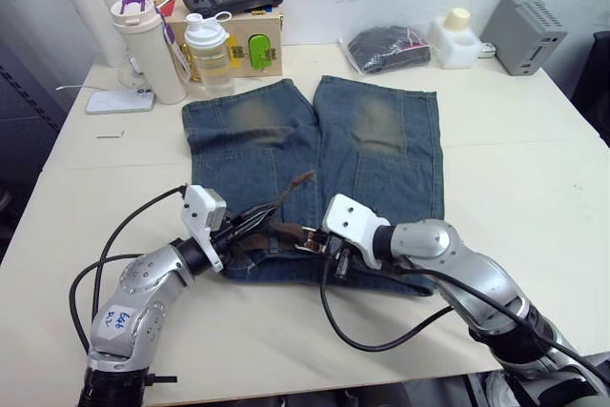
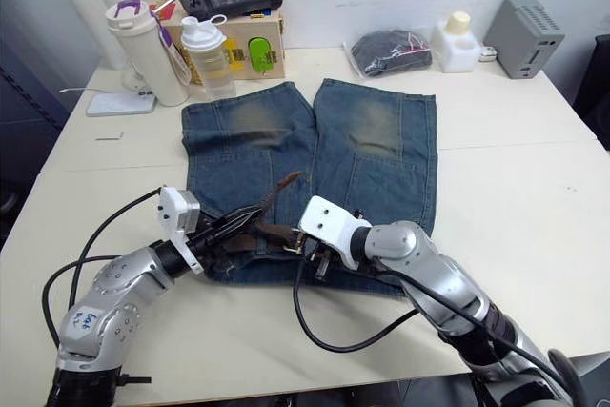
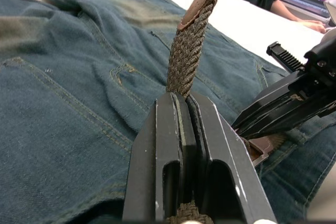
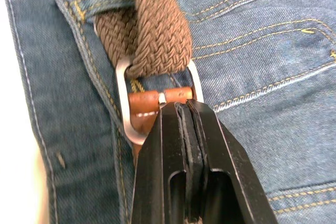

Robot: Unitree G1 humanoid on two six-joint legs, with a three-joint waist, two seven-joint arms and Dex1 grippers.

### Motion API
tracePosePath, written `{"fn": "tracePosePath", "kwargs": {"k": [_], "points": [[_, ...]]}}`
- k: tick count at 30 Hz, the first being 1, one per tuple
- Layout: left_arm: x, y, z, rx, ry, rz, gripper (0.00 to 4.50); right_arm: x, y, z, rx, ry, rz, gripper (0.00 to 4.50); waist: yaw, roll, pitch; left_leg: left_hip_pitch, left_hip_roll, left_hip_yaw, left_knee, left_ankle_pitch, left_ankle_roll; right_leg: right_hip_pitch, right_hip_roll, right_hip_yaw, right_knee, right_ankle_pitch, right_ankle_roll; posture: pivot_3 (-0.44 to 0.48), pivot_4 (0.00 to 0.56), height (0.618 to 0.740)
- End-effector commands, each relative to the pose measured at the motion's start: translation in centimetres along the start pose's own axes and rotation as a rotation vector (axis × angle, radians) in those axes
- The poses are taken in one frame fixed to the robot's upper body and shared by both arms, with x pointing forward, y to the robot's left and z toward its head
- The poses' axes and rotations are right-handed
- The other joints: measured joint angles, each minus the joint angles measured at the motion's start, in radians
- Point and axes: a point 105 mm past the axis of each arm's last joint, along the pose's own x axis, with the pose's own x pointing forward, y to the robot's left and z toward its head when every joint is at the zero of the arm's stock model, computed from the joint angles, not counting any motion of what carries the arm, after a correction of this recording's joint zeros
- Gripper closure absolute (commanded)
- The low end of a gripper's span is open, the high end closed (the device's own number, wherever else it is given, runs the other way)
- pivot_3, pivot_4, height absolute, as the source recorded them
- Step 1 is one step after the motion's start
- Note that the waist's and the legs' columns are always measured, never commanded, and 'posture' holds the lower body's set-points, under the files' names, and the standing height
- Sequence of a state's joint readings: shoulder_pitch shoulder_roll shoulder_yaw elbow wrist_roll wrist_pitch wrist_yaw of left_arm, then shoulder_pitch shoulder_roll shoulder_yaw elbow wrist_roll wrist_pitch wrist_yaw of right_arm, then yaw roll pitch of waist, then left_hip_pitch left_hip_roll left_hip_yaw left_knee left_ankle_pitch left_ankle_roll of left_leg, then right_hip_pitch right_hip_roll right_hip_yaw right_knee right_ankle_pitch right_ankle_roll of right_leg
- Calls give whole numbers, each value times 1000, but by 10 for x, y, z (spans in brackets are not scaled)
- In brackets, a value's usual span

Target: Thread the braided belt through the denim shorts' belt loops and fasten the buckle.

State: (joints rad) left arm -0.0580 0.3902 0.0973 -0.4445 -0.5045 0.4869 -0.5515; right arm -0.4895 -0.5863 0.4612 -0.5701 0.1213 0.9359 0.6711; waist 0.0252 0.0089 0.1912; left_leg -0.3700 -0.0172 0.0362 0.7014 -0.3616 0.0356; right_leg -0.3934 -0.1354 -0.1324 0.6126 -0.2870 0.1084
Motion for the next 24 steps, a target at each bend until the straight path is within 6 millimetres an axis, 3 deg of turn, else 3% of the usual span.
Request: {"fn": "tracePosePath", "kwargs": {"k": [1, 3, 8, 24], "points": [[-1, -9, 10, 34, -46, -10, 4500, -7, -5, -2, 106, -27, -22, 4454, 0, 0, 0, 0, 0, 0, 0, 0, 0, 0, 0, 0, 0, 0, 0, 0, 150, 690], [-1, -10, 10, 35, -47, -8, 4500, -17, -12, 6, 165, -70, -44, 4454, 0, 0, 0, 0, 1, 0, 0, 0, 0, 0, 0, 0, 0, 0, 0, 0, 150, 690], [-1, -10, 11, 33, -52, -7, 4500, -26, -8, -1, 176, -34, -27, 4454, -1, 0, 0, -1, 0, 0, 0, 0, 0, 0, 0, 0, 0, 0, 0, 0, 150, 690], [-3, -5, 7, 45, -28, -5, 4500, -10, 2, 24, 153, -95, 7, 4454, -3, 0, 0, -1, 2, 1, -1, 0, 0, -1, 0, 0, -1, 0, 0, 0, 150, 690]]}}
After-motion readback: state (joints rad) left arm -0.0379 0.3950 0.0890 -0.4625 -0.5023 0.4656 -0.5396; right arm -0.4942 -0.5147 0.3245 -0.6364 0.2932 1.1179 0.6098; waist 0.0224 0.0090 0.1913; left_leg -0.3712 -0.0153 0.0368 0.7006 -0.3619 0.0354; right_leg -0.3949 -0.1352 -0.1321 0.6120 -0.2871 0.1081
